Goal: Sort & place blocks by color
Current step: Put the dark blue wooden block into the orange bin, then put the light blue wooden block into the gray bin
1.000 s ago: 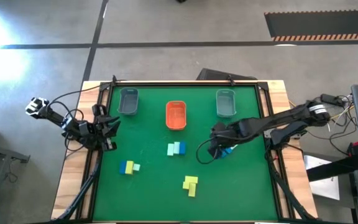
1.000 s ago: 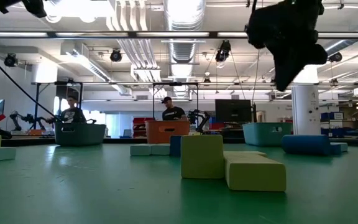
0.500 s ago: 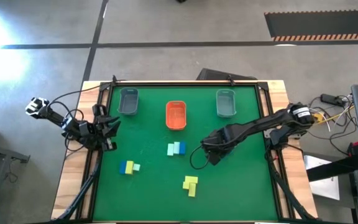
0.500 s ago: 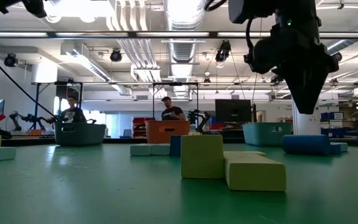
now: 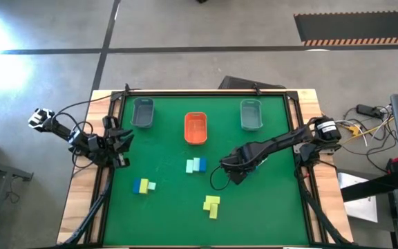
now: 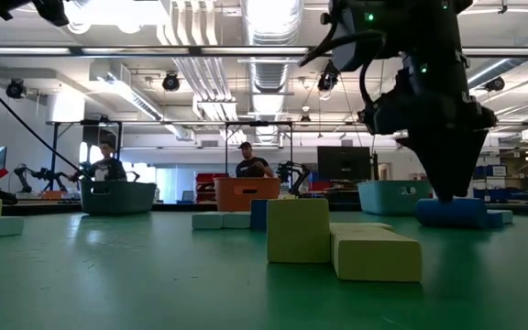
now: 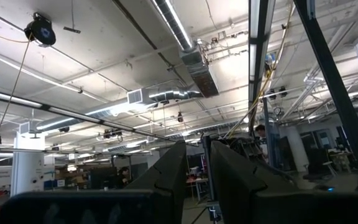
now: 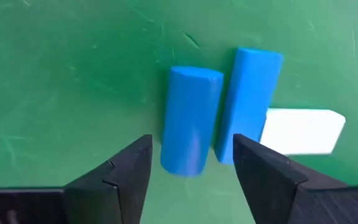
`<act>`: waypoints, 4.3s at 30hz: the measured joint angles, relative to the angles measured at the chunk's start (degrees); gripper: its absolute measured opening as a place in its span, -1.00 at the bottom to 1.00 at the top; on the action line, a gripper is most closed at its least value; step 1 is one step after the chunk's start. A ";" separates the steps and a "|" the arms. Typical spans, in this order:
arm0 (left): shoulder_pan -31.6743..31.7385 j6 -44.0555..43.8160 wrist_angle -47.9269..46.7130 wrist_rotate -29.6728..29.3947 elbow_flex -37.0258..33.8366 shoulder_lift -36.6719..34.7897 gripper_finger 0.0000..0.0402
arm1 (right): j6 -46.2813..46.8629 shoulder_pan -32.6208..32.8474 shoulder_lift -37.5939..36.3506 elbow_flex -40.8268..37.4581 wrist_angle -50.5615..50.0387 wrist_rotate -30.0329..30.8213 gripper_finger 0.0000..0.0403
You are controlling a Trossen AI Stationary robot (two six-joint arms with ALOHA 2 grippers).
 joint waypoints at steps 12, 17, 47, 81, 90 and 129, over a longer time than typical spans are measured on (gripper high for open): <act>0.00 0.08 0.00 -0.02 0.00 0.00 -0.71 | -1.67 0.00 2.41 -0.04 6.42 0.48 -0.09; -0.02 0.11 -0.08 -0.02 0.00 0.09 -0.71 | -2.27 0.00 3.92 -0.09 8.64 0.74 -0.20; -0.01 0.10 -0.03 -0.20 0.00 0.07 -0.71 | -28.69 -7.21 -5.40 0.03 36.73 24.64 -0.40; -0.02 0.09 -0.05 -0.22 0.00 0.13 -0.71 | -48.19 -20.90 18.52 -9.16 111.44 25.45 -0.19; -0.02 0.08 -0.07 -0.22 0.00 0.13 -0.71 | -48.26 -20.90 15.59 -9.16 108.23 25.44 -0.09; 0.28 -30.53 -14.07 -38.71 17.82 29.61 -0.71 | -53.44 -4.72 -34.01 -34.65 73.96 24.15 -0.37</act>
